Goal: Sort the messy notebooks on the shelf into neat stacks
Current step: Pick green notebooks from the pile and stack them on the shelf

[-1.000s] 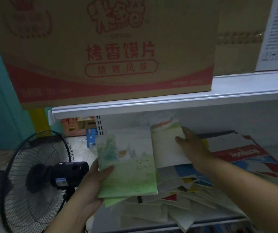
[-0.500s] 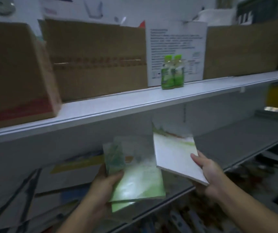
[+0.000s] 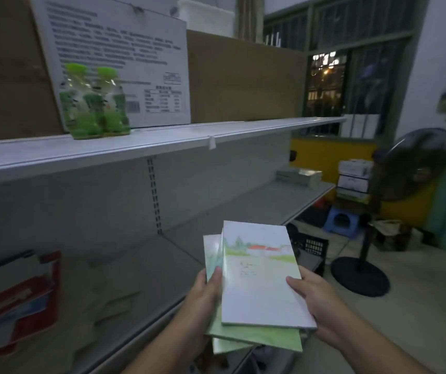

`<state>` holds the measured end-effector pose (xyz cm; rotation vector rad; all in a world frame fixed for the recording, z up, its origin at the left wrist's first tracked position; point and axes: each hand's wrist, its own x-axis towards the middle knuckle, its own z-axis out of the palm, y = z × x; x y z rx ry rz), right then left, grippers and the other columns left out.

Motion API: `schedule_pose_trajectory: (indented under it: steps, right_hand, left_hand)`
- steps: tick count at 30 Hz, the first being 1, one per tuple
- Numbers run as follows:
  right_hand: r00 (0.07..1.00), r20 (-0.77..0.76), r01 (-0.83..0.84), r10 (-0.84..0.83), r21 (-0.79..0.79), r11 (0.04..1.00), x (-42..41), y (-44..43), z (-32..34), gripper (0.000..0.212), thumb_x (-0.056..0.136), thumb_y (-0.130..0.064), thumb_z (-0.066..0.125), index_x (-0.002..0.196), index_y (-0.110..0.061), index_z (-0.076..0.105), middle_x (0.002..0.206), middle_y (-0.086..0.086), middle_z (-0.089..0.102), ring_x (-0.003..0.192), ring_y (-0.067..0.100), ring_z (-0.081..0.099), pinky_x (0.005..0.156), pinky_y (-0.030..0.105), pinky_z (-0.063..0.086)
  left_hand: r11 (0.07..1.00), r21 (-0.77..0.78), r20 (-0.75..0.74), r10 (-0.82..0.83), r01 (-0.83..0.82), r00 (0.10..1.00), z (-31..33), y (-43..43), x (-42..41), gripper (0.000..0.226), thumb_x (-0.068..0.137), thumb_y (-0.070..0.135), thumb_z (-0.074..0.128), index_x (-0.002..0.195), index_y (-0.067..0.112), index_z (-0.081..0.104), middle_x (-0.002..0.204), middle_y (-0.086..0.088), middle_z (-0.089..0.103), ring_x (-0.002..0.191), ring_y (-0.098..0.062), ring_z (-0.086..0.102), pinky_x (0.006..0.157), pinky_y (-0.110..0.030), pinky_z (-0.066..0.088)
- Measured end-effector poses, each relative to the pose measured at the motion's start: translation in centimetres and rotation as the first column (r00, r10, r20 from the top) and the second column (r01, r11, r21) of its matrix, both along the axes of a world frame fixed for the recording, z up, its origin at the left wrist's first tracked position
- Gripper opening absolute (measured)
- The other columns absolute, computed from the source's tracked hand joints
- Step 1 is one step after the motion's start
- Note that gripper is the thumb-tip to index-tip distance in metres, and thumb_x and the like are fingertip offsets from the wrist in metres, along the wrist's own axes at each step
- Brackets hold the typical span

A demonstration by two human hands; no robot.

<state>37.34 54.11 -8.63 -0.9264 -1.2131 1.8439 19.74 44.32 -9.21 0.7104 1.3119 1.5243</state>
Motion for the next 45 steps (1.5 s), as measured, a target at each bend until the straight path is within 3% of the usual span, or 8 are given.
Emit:
schedule_pose_trajectory:
  steps: [8,14,18,22,27,34,38,45]
  right_hand:
    - [0.958,0.284,-0.026,-0.029,0.188,0.982,1.2,12.1,0.5,0.045,0.094,0.007,0.037,0.106,-0.028,0.062,0.098,0.003,0.073,0.081,0.025,0.071,0.058,0.026,0.054]
    - [0.958,0.283,0.013,-0.034,0.074,0.997,0.3,23.4,2.0,0.032,0.097,-0.003,0.042,0.102,-0.024,0.065,0.093,0.005,0.075,0.091,0.032,0.069,0.087,0.047,0.052]
    - [0.967,0.256,0.003,-0.014,0.045,0.999,0.6,29.7,2.1,0.025,0.097,-0.007,0.044,0.100,-0.026,0.061,0.089,0.002,0.076,0.085,0.027,0.071,0.076,0.039,0.056]
    - [0.971,0.239,0.001,0.005,-0.026,1.000,1.0,35.9,0.6,0.028,0.098,-0.004,0.042,0.100,-0.025,0.060,0.093,0.006,0.075,0.076,0.022,0.072,0.059,0.028,0.054]
    - [0.934,0.345,-0.115,0.089,0.055,0.992,1.9,46.8,0.4,0.033,0.093,0.001,0.045,0.109,-0.023,0.060,0.107,0.011,0.070,0.095,0.032,0.067,0.077,0.035,0.052]
    - [0.897,0.440,-0.110,0.025,0.169,0.979,4.2,66.0,-0.4,0.046,0.086,0.010,0.049,0.122,-0.016,0.060,0.104,0.000,0.069,0.095,0.023,0.066,0.079,0.034,0.053]
    - [0.874,0.486,-0.136,-0.007,0.259,0.956,5.3,75.7,1.0,0.041,0.085,0.005,0.054,0.122,-0.014,0.058,0.108,-0.003,0.064,0.093,0.013,0.061,0.074,0.026,0.051]
    - [0.781,0.624,-0.261,-0.013,0.345,0.901,2.3,89.9,2.4,0.041,0.087,-0.003,0.057,0.128,-0.008,0.056,0.128,0.012,0.056,0.110,0.030,0.057,0.095,0.036,0.047]
  left_hand:
    - [0.974,0.033,0.226,-0.224,0.222,0.948,-2.0,16.5,1.8,0.030,0.088,0.002,0.053,0.117,0.003,0.059,0.102,-0.025,0.070,0.091,-0.041,0.068,0.075,-0.044,0.057]
    - [0.982,0.048,0.189,-0.189,0.183,0.964,-2.6,28.6,0.7,0.036,0.079,0.001,0.064,0.115,0.005,0.060,0.101,-0.022,0.071,0.089,-0.040,0.068,0.075,-0.045,0.056]
    - [0.993,0.025,0.201,-0.117,0.114,0.973,-2.6,35.7,-0.4,0.039,0.075,0.005,0.068,0.113,0.009,0.061,0.101,-0.022,0.071,0.090,-0.043,0.067,0.082,-0.057,0.053]
    - [0.997,0.080,0.120,-0.030,0.020,0.992,-2.7,41.4,0.9,0.056,0.057,0.016,0.069,0.111,0.007,0.062,0.095,-0.012,0.071,0.082,-0.030,0.069,0.067,-0.033,0.055]
    - [0.995,0.021,0.044,0.092,-0.093,0.995,-2.0,50.4,2.8,0.054,0.049,0.018,0.073,0.102,0.014,0.064,0.098,-0.004,0.067,0.086,-0.018,0.062,0.071,-0.029,0.047]
    - [0.989,-0.149,0.355,0.058,-0.005,0.933,-1.2,66.3,5.9,0.026,0.096,0.030,0.047,0.108,0.013,0.062,0.084,-0.011,0.072,0.074,-0.027,0.069,0.061,-0.033,0.055]
    - [0.954,-0.247,0.123,0.202,-0.167,0.972,-0.2,75.1,5.8,0.022,0.093,0.014,0.054,0.074,0.005,0.057,0.057,-0.014,0.055,0.056,-0.026,0.051,0.055,-0.029,0.039]
    - [0.898,-0.168,-0.067,0.401,-0.406,0.914,1.0,86.0,5.6,0.010,0.087,0.010,0.062,0.095,0.005,0.065,0.099,-0.017,0.067,0.079,-0.030,0.064,0.075,-0.040,0.054]
